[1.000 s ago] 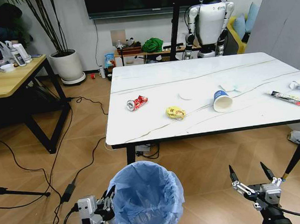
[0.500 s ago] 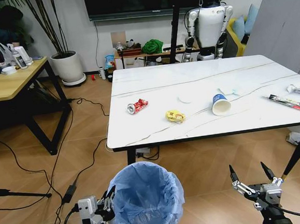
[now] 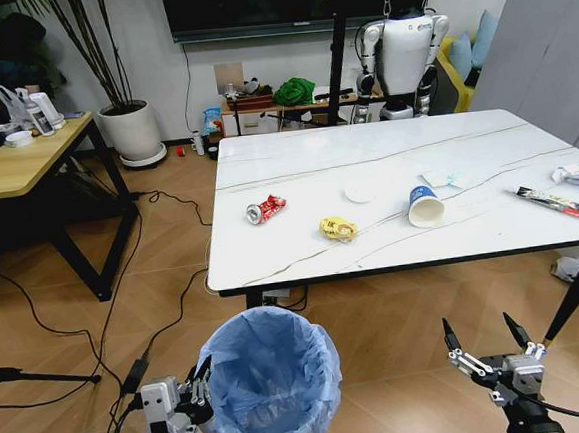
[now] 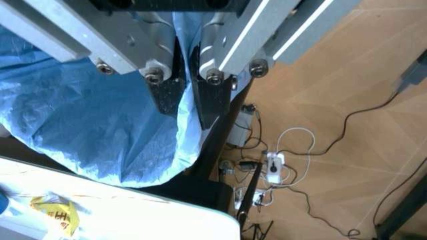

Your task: Pick up the trash bin and place the trash from the table into it.

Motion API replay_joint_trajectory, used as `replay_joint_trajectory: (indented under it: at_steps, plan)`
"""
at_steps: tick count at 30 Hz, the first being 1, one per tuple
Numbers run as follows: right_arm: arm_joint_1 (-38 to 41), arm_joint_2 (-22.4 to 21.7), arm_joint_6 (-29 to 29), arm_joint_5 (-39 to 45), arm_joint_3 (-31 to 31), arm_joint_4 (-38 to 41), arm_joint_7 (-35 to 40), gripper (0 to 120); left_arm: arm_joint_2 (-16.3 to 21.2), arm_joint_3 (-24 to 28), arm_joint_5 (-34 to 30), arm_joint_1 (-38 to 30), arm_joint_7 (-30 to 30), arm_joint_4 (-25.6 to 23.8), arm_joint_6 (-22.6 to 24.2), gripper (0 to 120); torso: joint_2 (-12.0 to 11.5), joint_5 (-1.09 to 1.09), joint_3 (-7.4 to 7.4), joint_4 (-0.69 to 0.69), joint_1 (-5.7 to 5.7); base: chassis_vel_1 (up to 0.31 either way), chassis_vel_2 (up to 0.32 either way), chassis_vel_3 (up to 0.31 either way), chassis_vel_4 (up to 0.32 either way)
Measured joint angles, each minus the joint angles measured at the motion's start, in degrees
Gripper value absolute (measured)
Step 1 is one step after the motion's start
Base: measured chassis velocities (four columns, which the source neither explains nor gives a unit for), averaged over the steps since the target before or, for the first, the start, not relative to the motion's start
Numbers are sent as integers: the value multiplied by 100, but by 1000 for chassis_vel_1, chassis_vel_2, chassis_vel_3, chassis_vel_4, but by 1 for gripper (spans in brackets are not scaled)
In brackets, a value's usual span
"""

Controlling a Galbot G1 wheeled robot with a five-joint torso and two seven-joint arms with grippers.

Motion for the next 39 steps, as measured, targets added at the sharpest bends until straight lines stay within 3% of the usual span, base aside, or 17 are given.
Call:
replay_joint_trajectory:
  at_steps: [9,13,23,33,36,39]
  plan:
    - [-43,-37,38,43,4,-5,18,100,-49,-150,155,-118,452,85,43,0,-28,0,-15,-1,-12,0,0,0,0]
    - [-171,-362,83,283,91,18,82,100,-108,-198,47,-120,479,84,141,0,-36,0,-20,-1,-16,0,0,0,0]
    - [-35,-1571,-576,1500,327,633,332,100,-407,-257,179,-73,411,49,314,0,-55,2,-30,0,-24,0,0,0,0]
    - [-160,-1605,-548,1510,236,608,292,100,-391,-309,173,-86,460,33,347,0,-62,1,-34,-1,-27,0,0,0,0]
    - [-162,-1859,-644,1647,230,609,259,100,-332,-311,48,-95,573,59,355,0,-63,0,-35,-5,-29,0,0,0,0]
    - [187,-2675,-1183,2181,309,807,640,100,-262,-195,-88,-84,734,105,362,0,-65,1,-36,5,-30,0,0,0,0]
